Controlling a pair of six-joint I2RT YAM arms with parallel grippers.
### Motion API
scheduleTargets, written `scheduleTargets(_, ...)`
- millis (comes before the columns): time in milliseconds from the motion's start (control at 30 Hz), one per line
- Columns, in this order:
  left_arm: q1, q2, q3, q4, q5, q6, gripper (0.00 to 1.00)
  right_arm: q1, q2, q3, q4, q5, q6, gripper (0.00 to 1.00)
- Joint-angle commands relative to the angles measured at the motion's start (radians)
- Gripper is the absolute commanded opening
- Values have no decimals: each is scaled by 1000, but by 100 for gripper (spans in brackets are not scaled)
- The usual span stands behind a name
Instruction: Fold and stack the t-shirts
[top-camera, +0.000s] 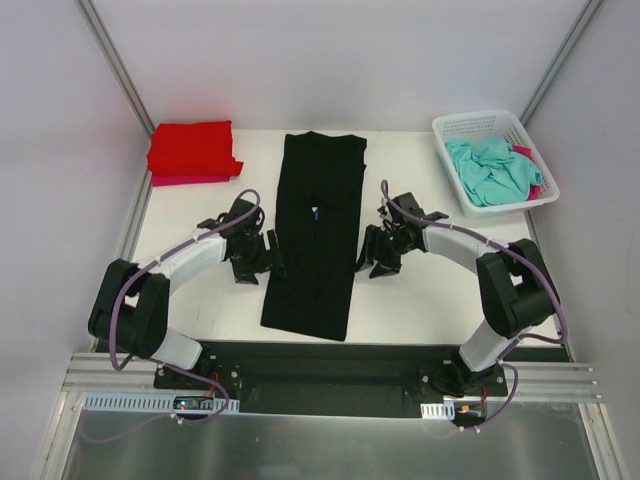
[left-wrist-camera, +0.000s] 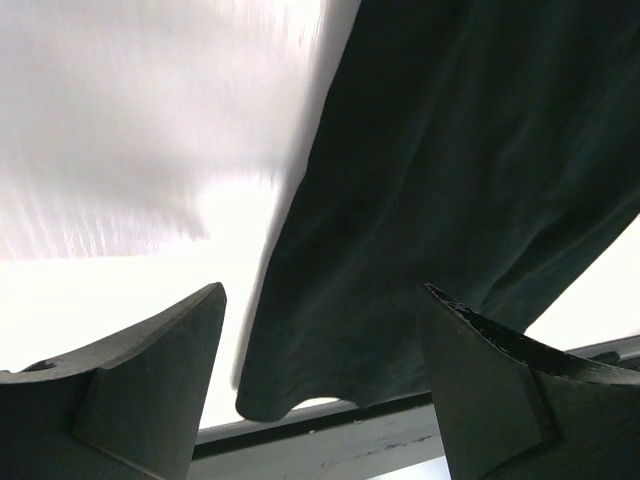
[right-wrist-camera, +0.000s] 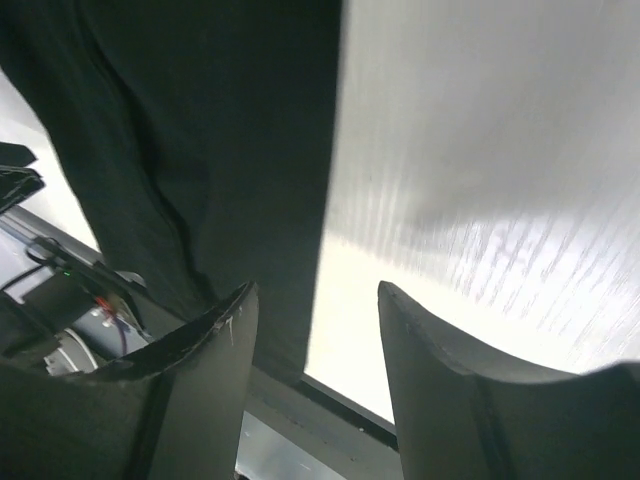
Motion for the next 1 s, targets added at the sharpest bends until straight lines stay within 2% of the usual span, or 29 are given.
scheduleTargets(0, -52, -145, -88, 69, -60, -75, 76, 65, -118, -111, 108, 92, 85, 54)
scheduleTargets(333, -156, -323, -270, 69, -99, -178, 76, 189, -276, -288, 191, 208, 212, 50)
scheduleTargets(533, -188, -389, -321, 69, -103, -212, 75, 256, -318, -311, 191, 265, 257, 49)
scheduleTargets(967, -296, -469, -421, 29, -150, -311, 68, 367, -367, -389, 213, 394, 353, 47)
